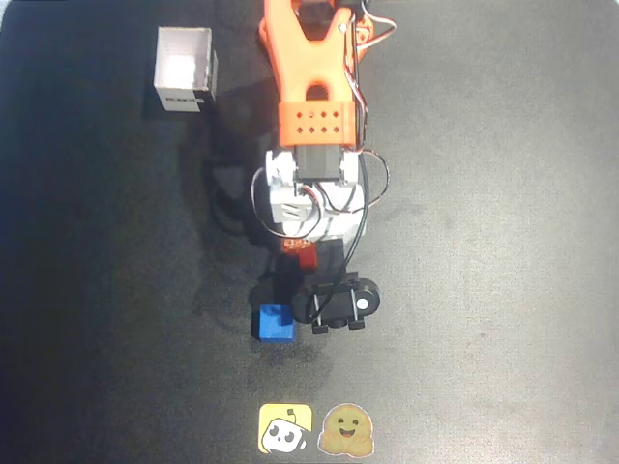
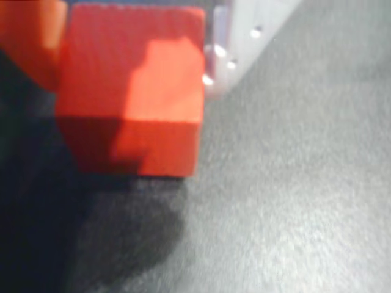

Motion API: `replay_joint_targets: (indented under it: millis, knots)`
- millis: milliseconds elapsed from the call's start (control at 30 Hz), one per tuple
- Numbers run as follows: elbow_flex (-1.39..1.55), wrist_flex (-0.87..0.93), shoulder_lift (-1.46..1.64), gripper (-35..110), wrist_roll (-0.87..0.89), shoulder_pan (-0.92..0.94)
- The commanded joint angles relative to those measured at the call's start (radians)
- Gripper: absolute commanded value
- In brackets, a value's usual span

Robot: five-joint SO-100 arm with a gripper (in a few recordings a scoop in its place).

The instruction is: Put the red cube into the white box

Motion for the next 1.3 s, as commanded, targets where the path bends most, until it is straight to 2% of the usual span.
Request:
replay_joint_targets:
  millis: [0, 533, 867, 1267]
  knots:
    - [-0.032, 0.008, 0.055, 1, -0.005, 0.014]
    - [-0.110, 0.123, 0.160, 1, -0.158, 0.129]
    - [-0.209, 0.206, 0.192, 1, -0.285, 0.267]
    - [-0.233, 0.357, 0.357, 1, -0.319, 0.426]
